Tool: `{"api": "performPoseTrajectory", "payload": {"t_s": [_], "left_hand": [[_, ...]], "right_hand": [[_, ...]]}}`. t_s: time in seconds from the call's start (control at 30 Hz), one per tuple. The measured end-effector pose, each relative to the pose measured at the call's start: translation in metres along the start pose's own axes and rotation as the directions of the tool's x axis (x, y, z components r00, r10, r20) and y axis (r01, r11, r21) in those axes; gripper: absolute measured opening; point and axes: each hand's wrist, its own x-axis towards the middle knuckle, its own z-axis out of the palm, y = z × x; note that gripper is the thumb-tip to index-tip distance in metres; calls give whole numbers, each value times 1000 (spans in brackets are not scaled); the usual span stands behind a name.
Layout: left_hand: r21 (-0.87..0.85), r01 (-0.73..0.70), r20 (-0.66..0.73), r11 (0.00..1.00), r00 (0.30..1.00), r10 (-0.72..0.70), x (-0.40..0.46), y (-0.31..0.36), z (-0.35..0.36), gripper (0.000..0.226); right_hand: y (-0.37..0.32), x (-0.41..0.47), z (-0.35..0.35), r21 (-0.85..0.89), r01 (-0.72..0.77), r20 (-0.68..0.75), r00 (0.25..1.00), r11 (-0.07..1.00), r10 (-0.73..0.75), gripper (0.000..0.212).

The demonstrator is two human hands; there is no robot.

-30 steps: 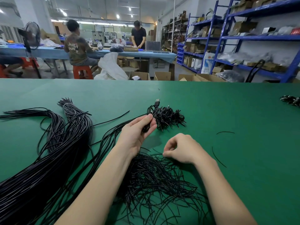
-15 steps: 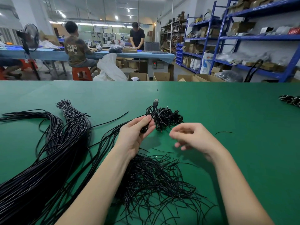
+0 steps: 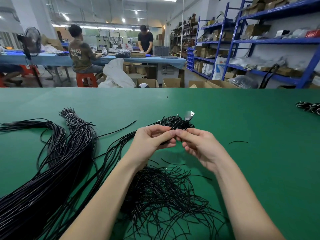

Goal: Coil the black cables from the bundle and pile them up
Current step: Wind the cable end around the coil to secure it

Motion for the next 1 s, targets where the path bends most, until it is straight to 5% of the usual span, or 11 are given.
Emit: {"api": "performPoseTrajectory", "payload": {"t_s": [0.27,0.47,0.67,1.0], "left_hand": [[-26,48,118,999,992,-44,-1,9,-7,17],[-3,0,-57,1000,998,0,2,2,2,8],[30,-36,-40,999,999,37,3,0,5,18],[-151,86,46,985,996,-80,2,1,2,33]], "right_hand": [[-1,1,2,48,39,-35,999,998,-37,25],[5,4,11,-2,80,-98,992,997,-80,13],[4,5,11,-17,126,-114,985,992,-127,15],[4,2,-14,-115,18,125,992,993,-3,13]]}}
